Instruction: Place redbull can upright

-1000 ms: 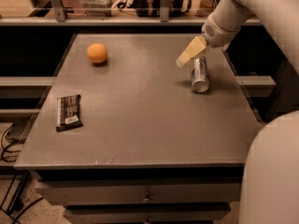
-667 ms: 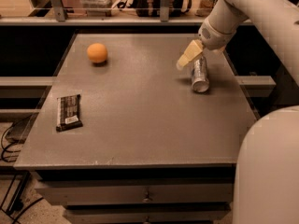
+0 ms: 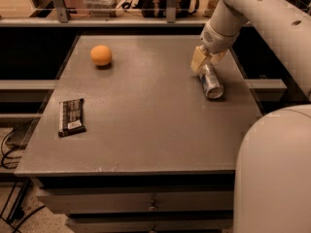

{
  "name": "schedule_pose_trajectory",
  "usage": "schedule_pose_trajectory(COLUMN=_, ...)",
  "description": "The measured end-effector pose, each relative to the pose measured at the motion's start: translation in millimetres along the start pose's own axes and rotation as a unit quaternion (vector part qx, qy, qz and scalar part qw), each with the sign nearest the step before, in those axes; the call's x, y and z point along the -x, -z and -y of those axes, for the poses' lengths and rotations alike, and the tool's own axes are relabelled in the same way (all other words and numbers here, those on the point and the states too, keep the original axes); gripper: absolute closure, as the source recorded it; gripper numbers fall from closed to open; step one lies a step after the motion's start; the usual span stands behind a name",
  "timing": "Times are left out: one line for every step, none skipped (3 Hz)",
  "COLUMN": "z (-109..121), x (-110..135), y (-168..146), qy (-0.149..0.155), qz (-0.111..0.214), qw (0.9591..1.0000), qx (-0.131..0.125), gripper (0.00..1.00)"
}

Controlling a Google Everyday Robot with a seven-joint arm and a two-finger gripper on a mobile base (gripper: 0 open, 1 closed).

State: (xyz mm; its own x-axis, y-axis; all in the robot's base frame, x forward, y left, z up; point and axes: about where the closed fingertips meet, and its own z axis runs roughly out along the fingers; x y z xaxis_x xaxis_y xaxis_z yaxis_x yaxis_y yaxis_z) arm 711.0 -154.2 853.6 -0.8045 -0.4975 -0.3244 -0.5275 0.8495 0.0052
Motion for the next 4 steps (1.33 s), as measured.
schedule_pose_trajectory(z=-8.0, x=6.0, y=12.8, qy=0.014, qz=0.009, qw=0.9998, qx=-0.009, gripper=0.86)
schedule_pose_trajectory(z=-21.1, x=16.0, y=31.3, qy=0.04, qz=0.031, qw=0.9986, qx=-0.014, gripper=1.0)
schedule_pose_trajectory(z=-38.9, x=32.2, y=63.0, qy=0.089, qz=0.089, qw=0.9921, qx=-0.002, gripper=1.0)
schedule_pose_trajectory(z=-57.0, x=48.2, y=101.7, qy=0.161, qz=0.17, qw=0.9721, qx=0.014, gripper=1.0)
